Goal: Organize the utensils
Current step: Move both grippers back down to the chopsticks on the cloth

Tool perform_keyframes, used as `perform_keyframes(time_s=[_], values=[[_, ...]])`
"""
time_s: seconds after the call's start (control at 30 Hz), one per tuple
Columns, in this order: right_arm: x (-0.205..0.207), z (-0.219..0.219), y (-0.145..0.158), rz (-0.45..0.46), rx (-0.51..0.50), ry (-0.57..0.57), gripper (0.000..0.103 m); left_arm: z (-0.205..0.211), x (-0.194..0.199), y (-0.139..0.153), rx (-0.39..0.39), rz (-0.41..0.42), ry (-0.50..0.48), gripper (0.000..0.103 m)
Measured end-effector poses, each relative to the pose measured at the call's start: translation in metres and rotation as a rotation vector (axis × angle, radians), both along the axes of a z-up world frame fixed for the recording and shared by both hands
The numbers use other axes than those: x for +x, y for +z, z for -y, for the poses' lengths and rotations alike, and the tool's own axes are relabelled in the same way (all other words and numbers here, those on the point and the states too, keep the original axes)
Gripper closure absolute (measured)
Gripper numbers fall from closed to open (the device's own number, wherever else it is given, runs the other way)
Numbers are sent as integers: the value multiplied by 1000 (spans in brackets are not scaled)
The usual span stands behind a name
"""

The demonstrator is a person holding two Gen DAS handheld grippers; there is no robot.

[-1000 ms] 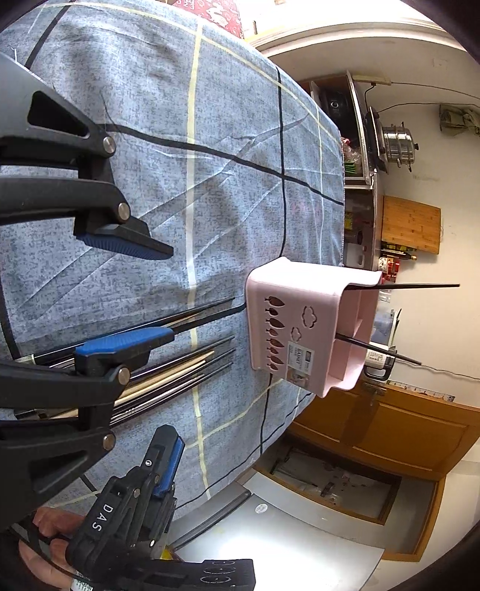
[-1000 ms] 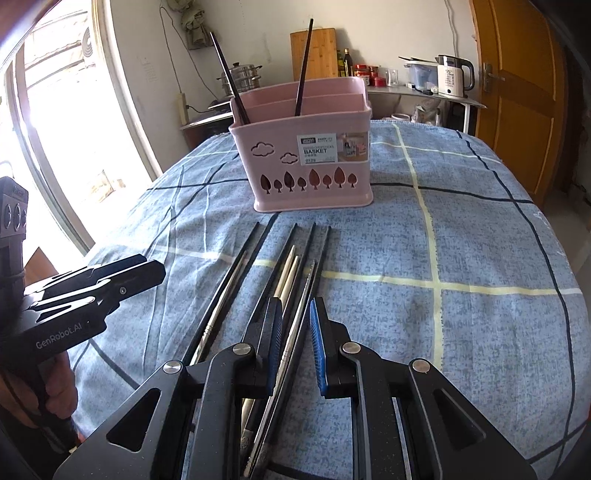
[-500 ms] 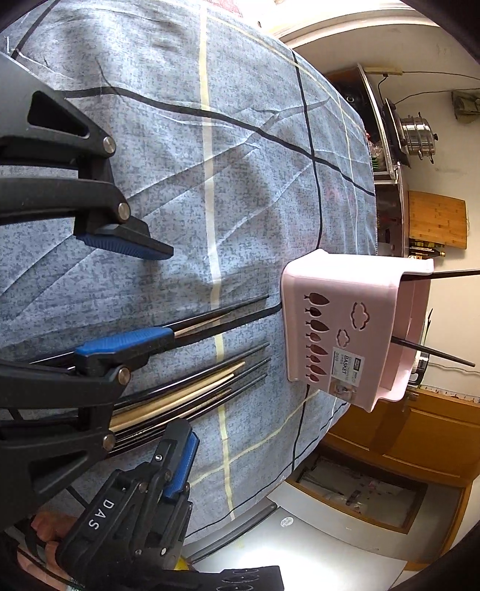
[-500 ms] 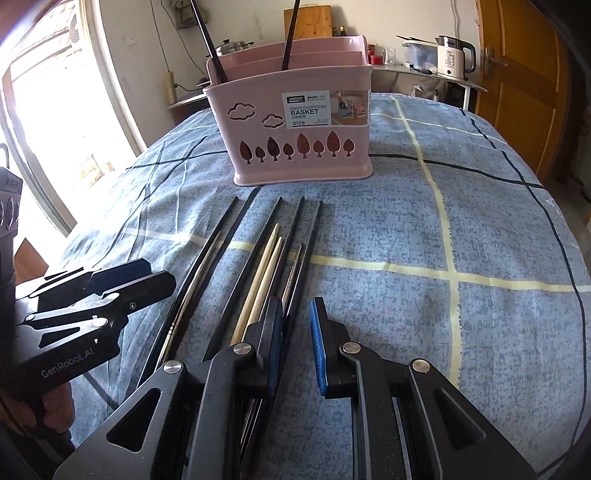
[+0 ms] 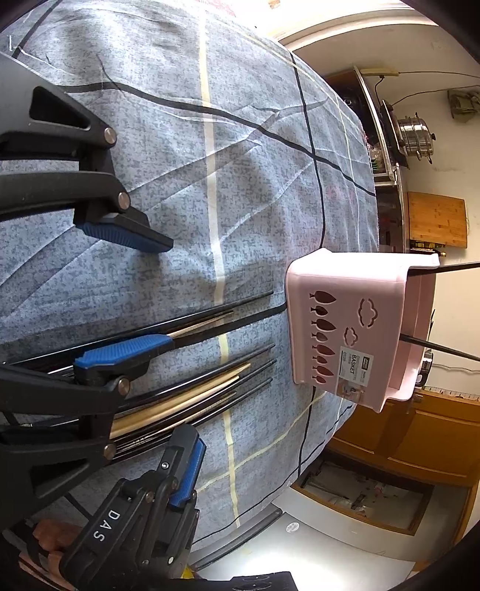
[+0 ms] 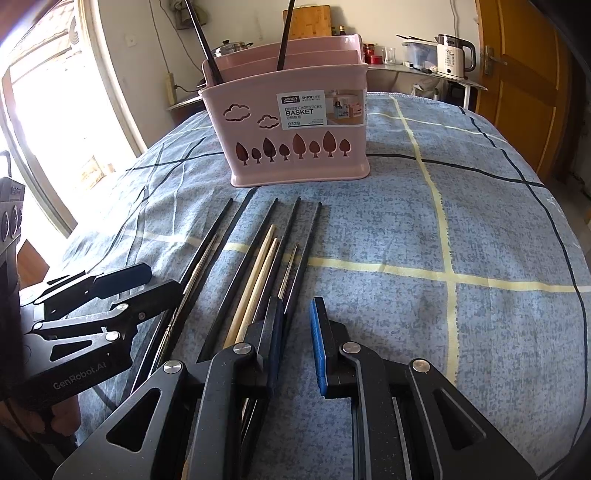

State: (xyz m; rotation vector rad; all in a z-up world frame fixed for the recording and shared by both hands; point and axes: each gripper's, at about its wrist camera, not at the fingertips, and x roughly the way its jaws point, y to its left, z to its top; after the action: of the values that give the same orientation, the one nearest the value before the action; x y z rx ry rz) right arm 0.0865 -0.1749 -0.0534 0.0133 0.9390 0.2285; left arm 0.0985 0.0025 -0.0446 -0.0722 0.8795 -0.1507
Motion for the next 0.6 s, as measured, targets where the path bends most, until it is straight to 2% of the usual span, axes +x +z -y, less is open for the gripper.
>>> perform_keyframes(time_s=[0.37,0.4,0.47,0.6], values=[[1,-4,-2,3,-32,18,87,-1,-1,-1,19,6,-5,54],[1,-4,-1,4,-43,19,89,-1,-1,-1,25,6,-3,56],[0,-3,-1,4,-55,24,92,0,-1,-1,52,8,1,67],[-5,7,-1,2,-54,22,93,-7,-3,0,53,8,-9,81]])
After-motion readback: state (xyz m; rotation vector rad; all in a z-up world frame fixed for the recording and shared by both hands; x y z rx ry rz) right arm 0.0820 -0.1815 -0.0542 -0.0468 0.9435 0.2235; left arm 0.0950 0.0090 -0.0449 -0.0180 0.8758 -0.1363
